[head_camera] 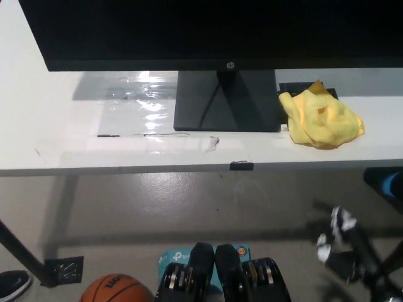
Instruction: The robot uses its right hand to pick up the cloth kept in the middle of the desk and use it to wipe the monitor in the middle of the desk by swiping its screen twice
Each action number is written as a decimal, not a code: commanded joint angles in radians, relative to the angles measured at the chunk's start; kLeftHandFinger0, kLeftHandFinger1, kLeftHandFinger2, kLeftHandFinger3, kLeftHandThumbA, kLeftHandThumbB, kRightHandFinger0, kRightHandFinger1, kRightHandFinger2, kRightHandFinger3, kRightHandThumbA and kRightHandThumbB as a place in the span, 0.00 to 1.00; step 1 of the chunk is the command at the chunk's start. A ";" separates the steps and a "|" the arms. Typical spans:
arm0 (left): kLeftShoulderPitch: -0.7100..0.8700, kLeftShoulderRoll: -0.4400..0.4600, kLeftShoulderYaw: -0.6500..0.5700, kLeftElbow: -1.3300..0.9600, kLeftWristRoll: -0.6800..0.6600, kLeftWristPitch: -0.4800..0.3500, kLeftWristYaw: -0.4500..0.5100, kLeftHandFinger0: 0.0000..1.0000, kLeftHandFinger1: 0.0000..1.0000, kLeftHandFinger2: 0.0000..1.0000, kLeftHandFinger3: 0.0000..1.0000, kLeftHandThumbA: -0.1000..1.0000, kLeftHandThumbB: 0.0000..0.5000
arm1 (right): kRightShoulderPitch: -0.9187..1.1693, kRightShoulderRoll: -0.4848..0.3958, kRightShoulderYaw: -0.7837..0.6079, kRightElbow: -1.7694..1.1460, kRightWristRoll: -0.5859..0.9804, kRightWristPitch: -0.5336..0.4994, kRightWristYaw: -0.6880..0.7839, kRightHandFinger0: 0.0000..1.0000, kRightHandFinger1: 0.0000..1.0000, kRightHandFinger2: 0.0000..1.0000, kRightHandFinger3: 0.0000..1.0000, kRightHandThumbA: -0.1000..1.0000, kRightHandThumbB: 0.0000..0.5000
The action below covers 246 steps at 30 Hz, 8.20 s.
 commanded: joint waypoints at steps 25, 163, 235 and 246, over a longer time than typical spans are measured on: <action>0.007 0.002 0.020 -0.021 0.011 0.006 -0.022 0.73 0.58 0.00 0.00 0.52 1.00 | -0.626 -0.141 0.082 0.401 -0.225 0.123 0.073 1.00 1.00 1.00 1.00 0.58 0.77; 0.010 -0.002 0.003 -0.067 0.066 0.043 -0.072 0.75 0.59 0.00 0.00 0.58 1.00 | -1.218 0.262 0.196 0.923 -0.381 -0.058 -0.676 0.00 0.00 0.14 0.35 0.00 0.16; 0.027 -0.016 0.013 -0.067 0.083 0.025 -0.087 0.74 0.57 0.00 0.00 0.59 1.00 | -1.238 0.250 0.256 1.088 -0.516 -0.062 -0.619 0.00 0.00 0.11 0.40 0.00 0.36; 0.026 -0.019 0.015 -0.064 0.086 0.035 -0.085 0.71 0.56 0.00 0.00 0.58 1.00 | -1.299 0.309 0.332 1.344 -0.510 -0.165 -0.715 0.00 0.00 0.21 0.10 0.00 0.26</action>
